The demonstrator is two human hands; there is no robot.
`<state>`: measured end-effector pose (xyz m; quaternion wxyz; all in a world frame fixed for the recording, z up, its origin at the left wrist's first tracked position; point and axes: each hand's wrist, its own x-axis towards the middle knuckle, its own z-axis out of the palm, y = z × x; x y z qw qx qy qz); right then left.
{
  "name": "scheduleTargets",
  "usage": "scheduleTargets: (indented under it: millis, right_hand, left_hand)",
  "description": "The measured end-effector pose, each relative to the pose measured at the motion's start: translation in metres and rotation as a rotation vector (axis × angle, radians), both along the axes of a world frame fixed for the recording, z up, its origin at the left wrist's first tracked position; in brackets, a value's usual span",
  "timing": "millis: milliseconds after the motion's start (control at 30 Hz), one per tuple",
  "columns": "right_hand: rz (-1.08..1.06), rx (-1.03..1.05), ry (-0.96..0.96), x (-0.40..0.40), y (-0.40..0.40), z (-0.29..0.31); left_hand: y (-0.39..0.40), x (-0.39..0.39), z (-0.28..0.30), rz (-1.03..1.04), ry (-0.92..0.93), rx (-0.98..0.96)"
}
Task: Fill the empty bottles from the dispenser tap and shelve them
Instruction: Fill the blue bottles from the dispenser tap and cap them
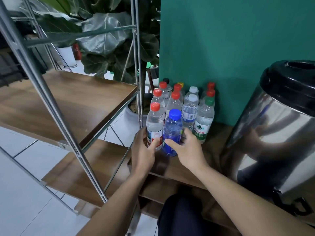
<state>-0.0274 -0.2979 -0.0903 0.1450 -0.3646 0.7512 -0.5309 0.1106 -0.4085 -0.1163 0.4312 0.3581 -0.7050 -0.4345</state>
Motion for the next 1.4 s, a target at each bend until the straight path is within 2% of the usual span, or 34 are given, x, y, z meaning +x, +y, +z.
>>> scheduleTargets:
  millis: [200, 467, 600, 733, 833, 1067, 1233, 1400]
  right_hand:
    - [0.032, 0.073, 0.060, -0.001, -0.011, 0.009]
    - [0.008, 0.141, -0.025, 0.001, 0.027, 0.003]
    - [-0.002, 0.046, -0.006, 0.012, 0.083, 0.039]
    - [0.058, -0.017, 0.149, 0.023, 0.173, 0.091]
    - [-0.002, -0.068, 0.248, 0.013, 0.248, 0.118]
    - [-0.281, -0.175, 0.266, -0.076, 0.392, 0.129]
    - [-0.460, -0.194, 0.181, -0.156, 0.474, 0.107]
    - [-0.715, -0.138, 0.083, -0.239, 0.543, 0.066]
  left_hand:
    - [-0.007, 0.006, 0.000, -0.022, -0.012, 0.009]
    - [0.024, 0.019, -0.006, 0.069, -0.099, -0.019]
    - [0.078, 0.016, 0.025, -0.072, -0.050, -0.067]
    - [0.154, -0.009, 0.073, -0.312, 0.016, -0.050]
    - [0.218, -0.040, 0.106, -0.489, 0.064, -0.082]
    - [0.362, -0.153, 0.139, -0.759, 0.113, -0.096]
    - [0.443, -0.251, 0.123, -0.848, 0.070, -0.043]
    - [0.502, -0.348, 0.085, -0.933, -0.068, 0.052]
